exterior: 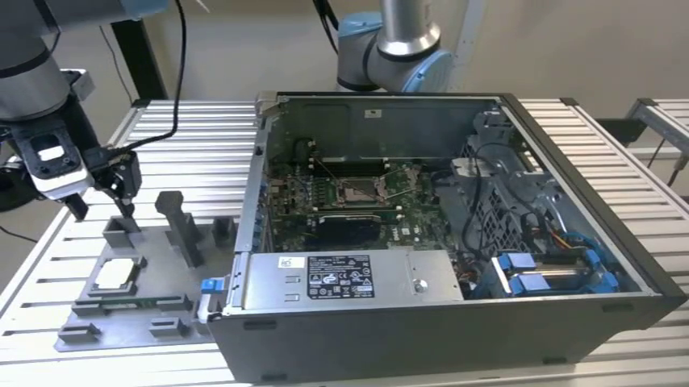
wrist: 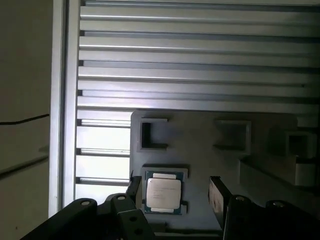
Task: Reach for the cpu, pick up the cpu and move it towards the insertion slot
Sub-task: 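Pick up the cpu and move it towards the insertion slot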
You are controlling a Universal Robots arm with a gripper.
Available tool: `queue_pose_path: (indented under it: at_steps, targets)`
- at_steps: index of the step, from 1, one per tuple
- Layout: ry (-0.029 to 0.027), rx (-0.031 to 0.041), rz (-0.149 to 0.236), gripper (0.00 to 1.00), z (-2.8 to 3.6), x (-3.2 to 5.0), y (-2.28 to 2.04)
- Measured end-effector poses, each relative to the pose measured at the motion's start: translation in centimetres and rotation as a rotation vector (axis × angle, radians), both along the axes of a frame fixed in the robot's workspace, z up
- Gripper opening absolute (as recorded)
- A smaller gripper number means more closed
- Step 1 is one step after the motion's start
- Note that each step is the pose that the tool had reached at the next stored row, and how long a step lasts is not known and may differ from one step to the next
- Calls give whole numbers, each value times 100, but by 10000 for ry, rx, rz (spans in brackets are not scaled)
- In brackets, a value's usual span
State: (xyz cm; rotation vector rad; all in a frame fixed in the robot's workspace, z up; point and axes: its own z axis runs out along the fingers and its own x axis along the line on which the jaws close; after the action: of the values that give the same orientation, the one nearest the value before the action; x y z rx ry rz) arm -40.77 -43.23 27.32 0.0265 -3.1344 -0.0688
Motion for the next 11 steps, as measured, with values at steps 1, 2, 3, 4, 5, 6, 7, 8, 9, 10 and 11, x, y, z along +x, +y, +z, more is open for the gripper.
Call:
queue_pose_path:
  at_steps: [1,2,3,4,5,6,7,8,9,10,11]
  targets:
    - [2,0,0,100,-19,-2,-10]
    - [3,0,0,100,-37,-4,-20]
    - [5,0,0,100,-53,-6,-30]
    - [6,0,0,100,-72,-8,-43]
    - [6,0,0,100,-92,-10,-58]
    - [6,0,0,100,-109,-10,-72]
    - [5,1,0,100,-128,-10,-86]
    - [5,1,0,100,-147,-10,-98]
    - [4,1,0,100,-165,-10,-109]
    - [6,1,1,100,-181,-10,-120]
    - [6,0,0,100,-196,-10,-127]
